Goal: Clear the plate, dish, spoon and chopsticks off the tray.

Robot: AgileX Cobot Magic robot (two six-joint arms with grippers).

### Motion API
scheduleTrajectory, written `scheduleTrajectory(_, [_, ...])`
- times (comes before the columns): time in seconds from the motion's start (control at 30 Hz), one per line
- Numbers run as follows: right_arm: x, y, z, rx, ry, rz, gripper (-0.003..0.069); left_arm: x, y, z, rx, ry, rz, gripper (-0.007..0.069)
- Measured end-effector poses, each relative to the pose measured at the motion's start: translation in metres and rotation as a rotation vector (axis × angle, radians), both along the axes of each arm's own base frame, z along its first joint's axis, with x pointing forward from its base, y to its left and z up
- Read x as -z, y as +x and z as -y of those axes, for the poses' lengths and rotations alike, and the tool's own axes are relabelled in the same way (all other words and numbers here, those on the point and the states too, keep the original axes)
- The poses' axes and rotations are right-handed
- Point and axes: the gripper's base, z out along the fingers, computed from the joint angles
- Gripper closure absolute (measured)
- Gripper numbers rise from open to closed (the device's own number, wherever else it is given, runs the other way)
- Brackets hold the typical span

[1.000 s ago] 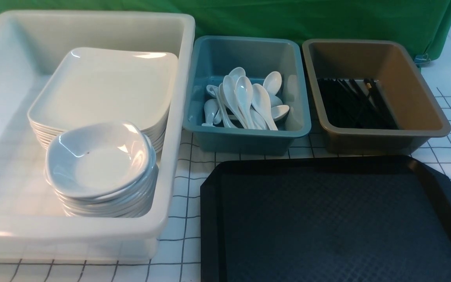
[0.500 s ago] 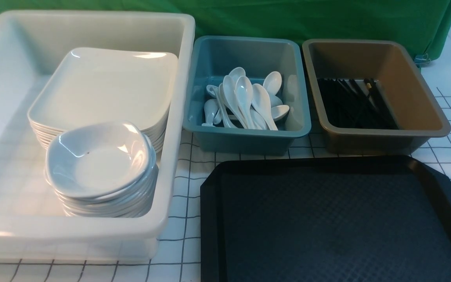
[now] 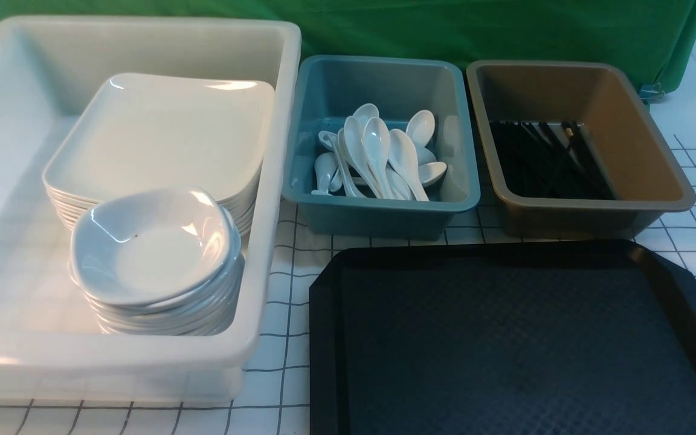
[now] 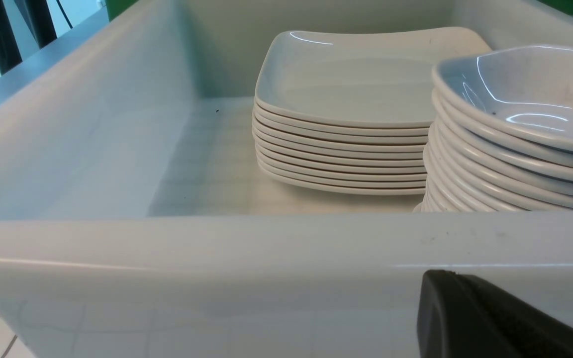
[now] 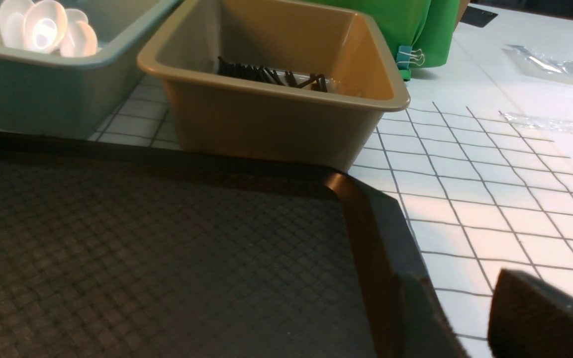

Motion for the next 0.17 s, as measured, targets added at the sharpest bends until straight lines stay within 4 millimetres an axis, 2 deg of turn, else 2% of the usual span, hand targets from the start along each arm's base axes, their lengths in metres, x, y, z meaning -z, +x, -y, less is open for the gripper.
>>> scheduleTrajectory(0.17, [0.0000, 0.0000, 0.0000, 0.000, 0.000, 0.000, 0.0419, 0.0000, 0.0000, 0.0000, 0.000, 0.000, 0.000, 0.0620])
